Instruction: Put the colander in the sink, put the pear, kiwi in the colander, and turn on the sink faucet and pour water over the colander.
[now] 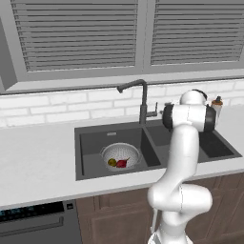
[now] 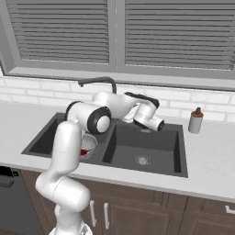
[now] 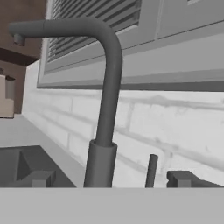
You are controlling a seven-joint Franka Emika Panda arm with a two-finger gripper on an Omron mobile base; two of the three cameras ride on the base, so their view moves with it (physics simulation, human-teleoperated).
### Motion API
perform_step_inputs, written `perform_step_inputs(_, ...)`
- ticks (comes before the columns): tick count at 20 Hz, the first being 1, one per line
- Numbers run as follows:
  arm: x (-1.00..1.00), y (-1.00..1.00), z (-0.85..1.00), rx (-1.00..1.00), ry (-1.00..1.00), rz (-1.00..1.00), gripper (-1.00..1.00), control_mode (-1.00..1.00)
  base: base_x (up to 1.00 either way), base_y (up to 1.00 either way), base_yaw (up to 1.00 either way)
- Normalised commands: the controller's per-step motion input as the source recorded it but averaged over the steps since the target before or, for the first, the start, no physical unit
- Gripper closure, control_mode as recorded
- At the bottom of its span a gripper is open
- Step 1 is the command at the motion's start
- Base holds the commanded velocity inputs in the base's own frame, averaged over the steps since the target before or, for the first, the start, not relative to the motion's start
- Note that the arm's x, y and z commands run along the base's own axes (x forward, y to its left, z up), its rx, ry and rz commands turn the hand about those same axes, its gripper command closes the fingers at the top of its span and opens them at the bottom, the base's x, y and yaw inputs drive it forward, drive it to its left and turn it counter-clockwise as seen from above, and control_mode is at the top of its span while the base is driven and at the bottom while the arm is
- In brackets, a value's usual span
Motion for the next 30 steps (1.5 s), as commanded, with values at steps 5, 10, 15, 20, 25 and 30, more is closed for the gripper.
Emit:
perform_step_inputs(5,0.26,0.22,-0.07,0.00,0.00,-0.19,-1.00,-1.00,0.00,0.00,0.00)
perform_step_inputs(10,0.39,0.01,-0.03,0.00,0.00,-0.10,-1.00,-1.00,0.00,0.00,0.00)
perform_step_inputs(15,0.27,-0.19,-0.15,0.00,0.01,-0.01,-1.00,-1.00,0.00,0.00,0.00)
perform_step_inputs(20,0.22,-0.12,-0.22,0.00,0.00,0.00,-1.00,-1.00,0.00,0.00,0.00)
perform_step_inputs(25,0.27,-0.04,-0.19,0.00,0.00,0.00,-1.00,-1.00,0.00,0.00,0.00)
perform_step_inputs(30,0.35,0.00,-0.15,0.00,0.00,0.00,-1.00,-1.00,0.00,0.00,0.00)
